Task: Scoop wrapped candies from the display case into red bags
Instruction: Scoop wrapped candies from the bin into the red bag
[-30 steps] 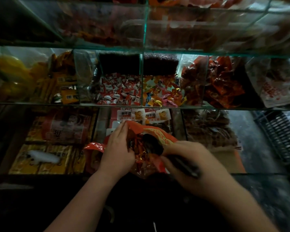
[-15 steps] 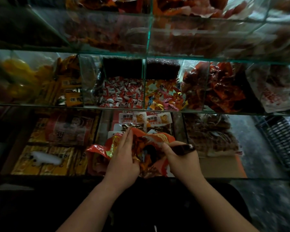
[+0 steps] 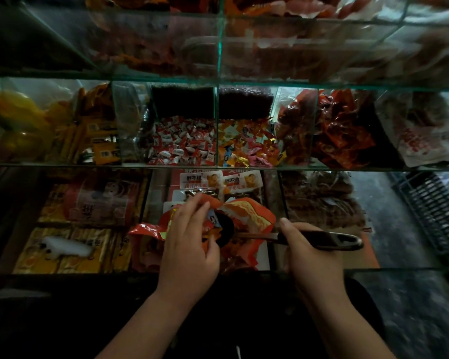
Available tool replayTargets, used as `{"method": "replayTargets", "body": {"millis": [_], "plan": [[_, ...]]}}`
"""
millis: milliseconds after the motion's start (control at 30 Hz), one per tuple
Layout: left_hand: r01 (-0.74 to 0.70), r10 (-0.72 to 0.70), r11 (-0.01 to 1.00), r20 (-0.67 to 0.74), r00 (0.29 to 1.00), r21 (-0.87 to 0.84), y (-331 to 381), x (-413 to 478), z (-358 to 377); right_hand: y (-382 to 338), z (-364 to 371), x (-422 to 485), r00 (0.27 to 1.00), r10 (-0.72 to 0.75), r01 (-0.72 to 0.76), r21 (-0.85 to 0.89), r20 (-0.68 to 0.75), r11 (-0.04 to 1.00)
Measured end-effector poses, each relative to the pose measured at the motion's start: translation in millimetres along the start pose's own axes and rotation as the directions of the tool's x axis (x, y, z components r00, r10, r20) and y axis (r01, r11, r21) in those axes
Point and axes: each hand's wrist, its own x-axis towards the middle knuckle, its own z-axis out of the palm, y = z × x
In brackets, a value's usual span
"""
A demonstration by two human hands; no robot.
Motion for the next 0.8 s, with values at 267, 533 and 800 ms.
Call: {"method": "replayTargets", "body": {"millis": [267, 533, 800], "plan": [[0.166, -0.212, 0.969, 0.276, 0.938, 0.182, 3.1, 27.2, 23.7, -26.4, -28.1, -12.1, 0.996, -0.094, 0.092, 0.156, 0.008, 0.983], [0.06, -0.064, 0.998, 0.118, 0.991, 0.035, 7.6, 19.6, 27.6, -40.0, -48.0, -22.6, 0.992, -0.055, 0.014, 0.328, 0.116, 0.945], [-0.134, 0.134, 0.991, 0.016, 0.991, 0.0, 38.1, 67.2, 13.2, -73.9, -53.5, -20.1, 0.991, -0.103, 0.048, 0.477, 0.089, 0.877]]}}
